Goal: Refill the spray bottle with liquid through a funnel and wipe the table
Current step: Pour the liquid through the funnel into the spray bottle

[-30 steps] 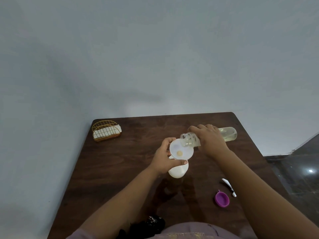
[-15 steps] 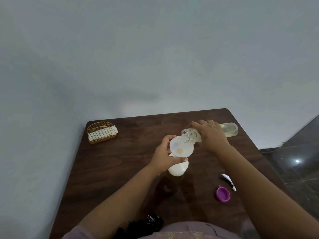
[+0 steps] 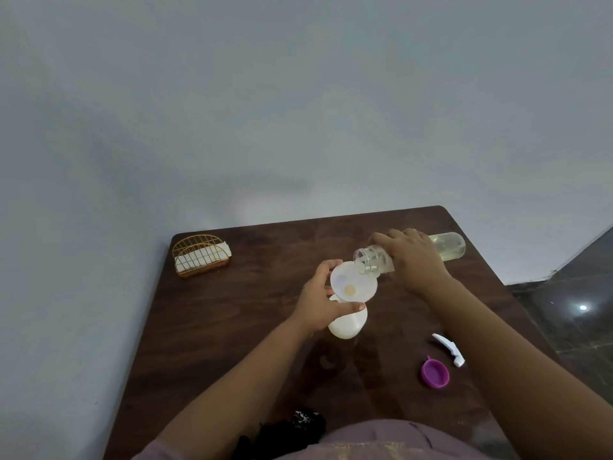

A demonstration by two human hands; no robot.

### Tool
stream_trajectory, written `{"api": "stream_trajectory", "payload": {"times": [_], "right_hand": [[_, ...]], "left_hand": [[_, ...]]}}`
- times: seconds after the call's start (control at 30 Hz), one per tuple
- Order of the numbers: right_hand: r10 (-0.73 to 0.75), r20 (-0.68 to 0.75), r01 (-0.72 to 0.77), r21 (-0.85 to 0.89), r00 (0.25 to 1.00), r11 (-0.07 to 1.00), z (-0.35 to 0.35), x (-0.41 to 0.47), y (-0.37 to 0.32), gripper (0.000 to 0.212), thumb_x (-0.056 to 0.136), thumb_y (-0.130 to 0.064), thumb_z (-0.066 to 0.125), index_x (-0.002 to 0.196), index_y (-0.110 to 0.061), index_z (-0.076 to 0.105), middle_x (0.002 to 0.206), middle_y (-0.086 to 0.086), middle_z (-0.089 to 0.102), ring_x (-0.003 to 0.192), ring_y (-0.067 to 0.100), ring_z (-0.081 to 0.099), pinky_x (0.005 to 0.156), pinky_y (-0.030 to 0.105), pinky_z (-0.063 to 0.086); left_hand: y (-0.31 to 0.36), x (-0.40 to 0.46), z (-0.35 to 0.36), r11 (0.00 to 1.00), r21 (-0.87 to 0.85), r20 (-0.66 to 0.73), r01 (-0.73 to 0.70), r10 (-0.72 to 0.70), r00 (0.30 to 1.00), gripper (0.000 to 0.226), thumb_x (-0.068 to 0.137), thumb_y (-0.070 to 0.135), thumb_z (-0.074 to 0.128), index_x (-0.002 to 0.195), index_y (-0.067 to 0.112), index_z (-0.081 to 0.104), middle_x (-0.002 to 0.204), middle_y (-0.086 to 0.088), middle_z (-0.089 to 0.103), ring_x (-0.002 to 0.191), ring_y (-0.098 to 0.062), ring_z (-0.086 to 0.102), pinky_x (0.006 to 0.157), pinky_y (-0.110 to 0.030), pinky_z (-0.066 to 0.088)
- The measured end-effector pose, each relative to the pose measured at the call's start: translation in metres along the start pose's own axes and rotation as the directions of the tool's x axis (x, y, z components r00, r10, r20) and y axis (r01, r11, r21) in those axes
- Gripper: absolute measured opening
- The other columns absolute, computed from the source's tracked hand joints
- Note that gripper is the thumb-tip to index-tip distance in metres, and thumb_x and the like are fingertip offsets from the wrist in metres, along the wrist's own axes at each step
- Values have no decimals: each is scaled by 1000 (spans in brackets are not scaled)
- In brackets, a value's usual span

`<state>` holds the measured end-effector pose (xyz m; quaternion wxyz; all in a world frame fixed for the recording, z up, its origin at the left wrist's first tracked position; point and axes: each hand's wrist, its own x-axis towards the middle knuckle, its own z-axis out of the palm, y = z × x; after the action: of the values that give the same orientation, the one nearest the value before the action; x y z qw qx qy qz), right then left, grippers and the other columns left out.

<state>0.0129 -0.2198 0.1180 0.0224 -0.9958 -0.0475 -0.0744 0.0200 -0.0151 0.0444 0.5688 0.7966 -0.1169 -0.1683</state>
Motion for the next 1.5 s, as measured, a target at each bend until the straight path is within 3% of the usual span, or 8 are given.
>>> {"api": "stream_trajectory", "payload": {"times": [0.7, 1.5], "right_hand": [[-20, -27, 20, -6, 999, 1000, -6, 4, -1, 50, 70, -19, 72, 114, -33, 54, 96, -5, 59, 92, 25, 54, 93, 37, 37], [-16, -22, 16, -13, 1000, 1000, -9, 8, -2, 51, 70, -17, 71, 115, -33, 54, 99, -5, 60, 93, 25, 54, 93, 36, 36]], "left_hand": [[0, 2, 3, 1000, 28, -17, -9, 9, 1000, 87, 63, 33, 90, 134, 40, 40, 131, 14, 53, 111, -16, 58, 92, -38, 56], [1, 2, 1, 1000, 16, -5, -23, 23, 1000, 86, 66, 30, 90, 136, 37, 39, 131, 15, 52, 108, -14, 58, 86, -27, 55]]}}
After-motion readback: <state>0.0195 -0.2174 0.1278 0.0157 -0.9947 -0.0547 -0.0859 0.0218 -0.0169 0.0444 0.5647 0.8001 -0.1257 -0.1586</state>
